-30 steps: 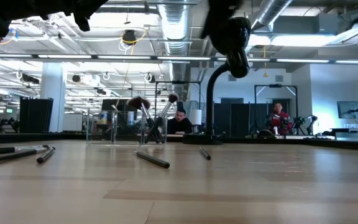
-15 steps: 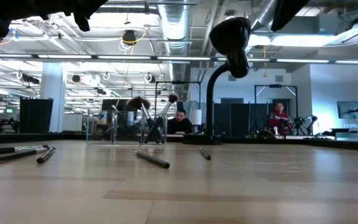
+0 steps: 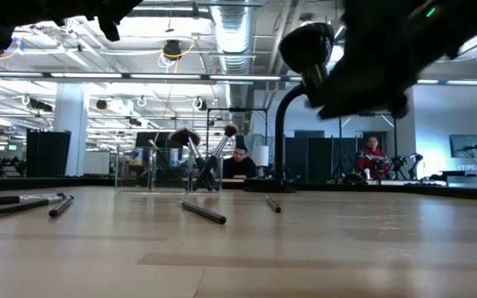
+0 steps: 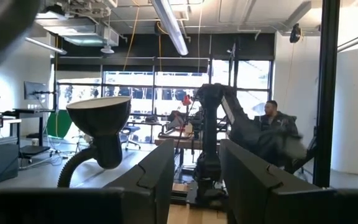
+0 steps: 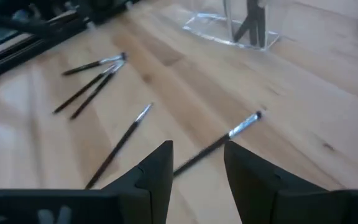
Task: Put items in baskets/containers
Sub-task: Put the black eyeshadow brush into the transparent organizer
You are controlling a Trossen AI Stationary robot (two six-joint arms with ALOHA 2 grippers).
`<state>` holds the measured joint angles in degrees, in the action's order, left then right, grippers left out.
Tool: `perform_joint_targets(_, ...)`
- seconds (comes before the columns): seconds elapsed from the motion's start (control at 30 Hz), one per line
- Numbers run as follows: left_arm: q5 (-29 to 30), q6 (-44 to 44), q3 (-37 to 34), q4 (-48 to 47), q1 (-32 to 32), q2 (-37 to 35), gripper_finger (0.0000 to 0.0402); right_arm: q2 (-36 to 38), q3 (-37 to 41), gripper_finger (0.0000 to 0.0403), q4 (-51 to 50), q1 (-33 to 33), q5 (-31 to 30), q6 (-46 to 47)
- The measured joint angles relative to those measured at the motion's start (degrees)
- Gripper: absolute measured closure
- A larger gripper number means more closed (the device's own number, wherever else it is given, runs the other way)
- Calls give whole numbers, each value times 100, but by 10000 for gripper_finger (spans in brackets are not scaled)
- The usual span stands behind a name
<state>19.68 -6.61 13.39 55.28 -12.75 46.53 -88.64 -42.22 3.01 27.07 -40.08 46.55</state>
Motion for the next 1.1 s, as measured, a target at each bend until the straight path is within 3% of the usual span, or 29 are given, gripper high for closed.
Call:
perform_joint_targets(0.3,0,0,1,7,-1,-1,275,-1474,-265,246,870,-799,-61,146)
perform_joint_targets(0.67,0,0,2,7,0,1,275,-2545,-1049,257,752,-1252,-30,235)
perform_joint_targets(0.9,0,0,2,5,0,1,275,-2864,-1270,259,574,-1236,-187,490)
perform_joint_targets(1.1,0,0,2,5,-1,1,275,-2855,-1280,282,345,-1222,-94,81)
